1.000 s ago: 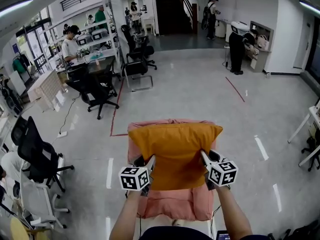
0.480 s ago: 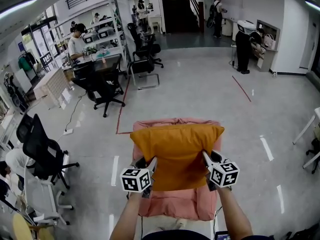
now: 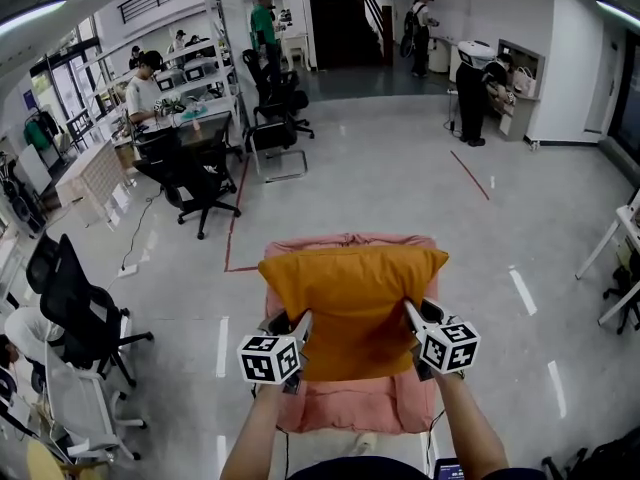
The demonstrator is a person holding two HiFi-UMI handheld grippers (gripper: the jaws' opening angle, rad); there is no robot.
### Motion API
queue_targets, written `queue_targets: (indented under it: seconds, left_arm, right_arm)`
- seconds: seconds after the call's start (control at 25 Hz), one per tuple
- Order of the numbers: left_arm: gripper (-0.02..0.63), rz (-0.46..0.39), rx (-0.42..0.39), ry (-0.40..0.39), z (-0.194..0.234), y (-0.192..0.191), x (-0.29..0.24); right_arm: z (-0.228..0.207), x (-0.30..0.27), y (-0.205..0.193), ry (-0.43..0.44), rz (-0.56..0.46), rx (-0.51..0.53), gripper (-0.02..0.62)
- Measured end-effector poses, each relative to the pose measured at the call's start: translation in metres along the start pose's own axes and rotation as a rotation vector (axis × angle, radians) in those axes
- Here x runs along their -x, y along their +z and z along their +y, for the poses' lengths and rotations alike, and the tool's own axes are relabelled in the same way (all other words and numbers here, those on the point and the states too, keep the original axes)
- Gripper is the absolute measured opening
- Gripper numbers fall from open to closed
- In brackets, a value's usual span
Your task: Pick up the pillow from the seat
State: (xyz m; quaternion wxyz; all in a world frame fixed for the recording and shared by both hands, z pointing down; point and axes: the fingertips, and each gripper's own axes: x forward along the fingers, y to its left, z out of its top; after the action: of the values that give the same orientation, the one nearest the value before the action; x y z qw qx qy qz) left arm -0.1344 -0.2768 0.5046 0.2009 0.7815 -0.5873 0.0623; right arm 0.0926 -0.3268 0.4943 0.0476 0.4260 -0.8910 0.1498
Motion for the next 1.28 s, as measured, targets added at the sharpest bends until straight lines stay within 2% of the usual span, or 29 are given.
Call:
queue_targets:
  seconds: [0.8,1.28]
  left_arm:
    - [0.144,-0.095,-0.055,-0.068,-0.002,0.005,0.111]
    - [0.143,-0.122,-0.057,-0.086,-0.016,-0.008,0.166]
  right_arm:
    - [0.097,0.072,0.001,-0.056,-0.078,0.021,0.078]
    - [0.136,0.12,-0.006,-0.074,-0.109,0.035,0.078]
